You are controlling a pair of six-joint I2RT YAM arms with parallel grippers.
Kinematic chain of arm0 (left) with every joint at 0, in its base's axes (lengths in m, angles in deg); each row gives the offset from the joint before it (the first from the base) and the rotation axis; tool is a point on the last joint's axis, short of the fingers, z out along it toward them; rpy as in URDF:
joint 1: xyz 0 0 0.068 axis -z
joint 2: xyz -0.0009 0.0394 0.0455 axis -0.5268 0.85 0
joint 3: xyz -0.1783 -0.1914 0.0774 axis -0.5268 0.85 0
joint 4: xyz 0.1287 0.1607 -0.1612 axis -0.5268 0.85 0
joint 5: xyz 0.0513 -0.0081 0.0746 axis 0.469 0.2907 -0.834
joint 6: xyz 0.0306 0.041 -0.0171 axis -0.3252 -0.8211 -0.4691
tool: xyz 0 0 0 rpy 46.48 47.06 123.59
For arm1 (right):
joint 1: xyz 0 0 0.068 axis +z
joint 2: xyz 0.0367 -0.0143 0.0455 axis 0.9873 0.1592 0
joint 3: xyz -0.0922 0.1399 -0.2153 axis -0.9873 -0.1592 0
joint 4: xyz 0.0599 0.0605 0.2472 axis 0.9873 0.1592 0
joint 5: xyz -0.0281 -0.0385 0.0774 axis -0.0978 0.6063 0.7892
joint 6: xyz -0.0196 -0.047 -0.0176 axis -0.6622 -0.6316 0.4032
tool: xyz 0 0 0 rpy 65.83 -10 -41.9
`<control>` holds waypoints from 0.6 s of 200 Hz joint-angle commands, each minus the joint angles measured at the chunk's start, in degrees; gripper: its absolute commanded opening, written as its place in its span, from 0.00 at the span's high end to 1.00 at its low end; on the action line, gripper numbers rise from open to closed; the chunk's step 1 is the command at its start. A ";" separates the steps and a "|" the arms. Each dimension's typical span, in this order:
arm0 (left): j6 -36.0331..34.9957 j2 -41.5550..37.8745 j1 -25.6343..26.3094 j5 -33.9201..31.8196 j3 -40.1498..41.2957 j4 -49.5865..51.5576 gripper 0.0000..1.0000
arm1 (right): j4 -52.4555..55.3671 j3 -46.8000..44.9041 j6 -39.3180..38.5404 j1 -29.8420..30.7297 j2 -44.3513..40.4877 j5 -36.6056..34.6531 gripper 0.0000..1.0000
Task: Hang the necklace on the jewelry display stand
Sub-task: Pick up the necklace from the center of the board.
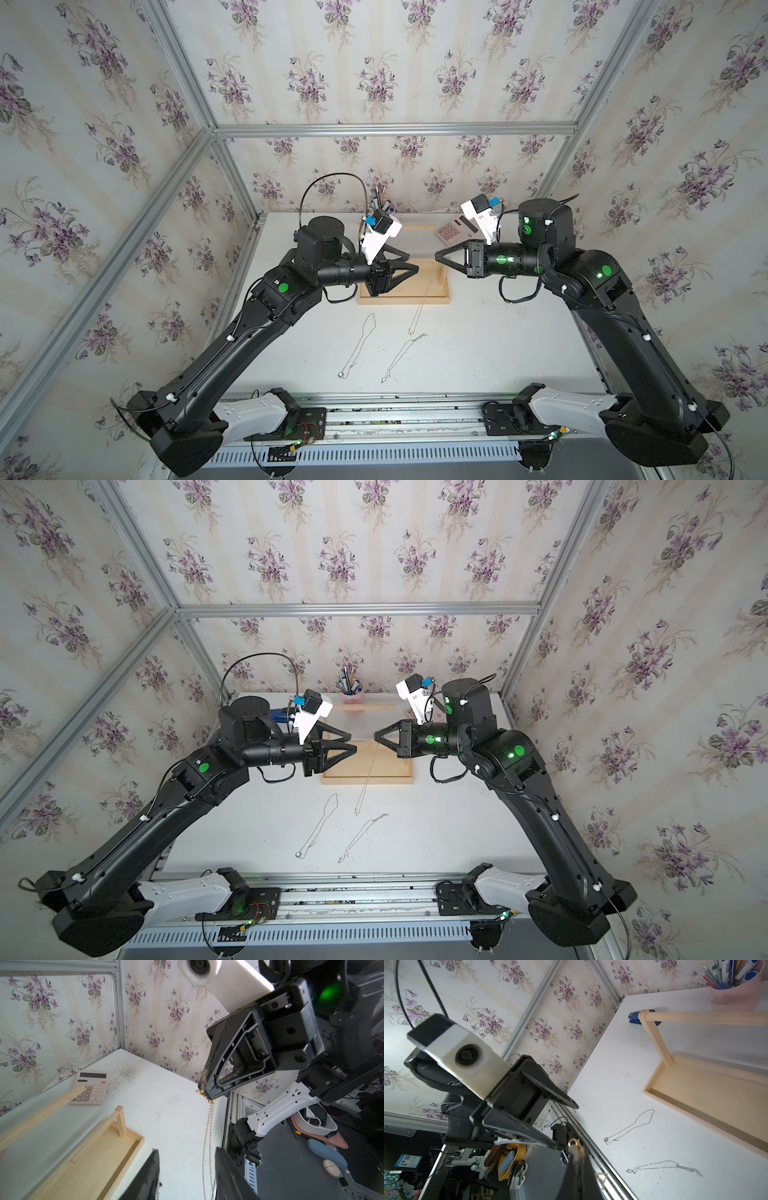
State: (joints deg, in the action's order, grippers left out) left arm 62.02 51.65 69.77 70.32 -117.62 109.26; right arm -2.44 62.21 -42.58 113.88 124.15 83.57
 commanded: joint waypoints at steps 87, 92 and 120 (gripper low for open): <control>-3.77 4.41 1.55 4.89 -3.79 -1.87 0.37 | -5.75 -0.65 2.67 0.19 -0.61 4.79 0.97; -3.96 4.55 1.64 4.84 -3.82 -1.89 0.36 | -6.07 -0.86 2.79 0.16 -0.61 5.01 0.98; -4.28 4.92 1.84 4.70 -4.12 -1.97 0.33 | -7.37 -1.53 3.53 0.20 -0.83 6.13 0.97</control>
State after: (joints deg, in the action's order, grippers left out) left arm 58.96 56.40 71.49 74.06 -121.29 109.13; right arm -7.29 60.86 -40.04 113.94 123.65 88.21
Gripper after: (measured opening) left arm 0.662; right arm 0.049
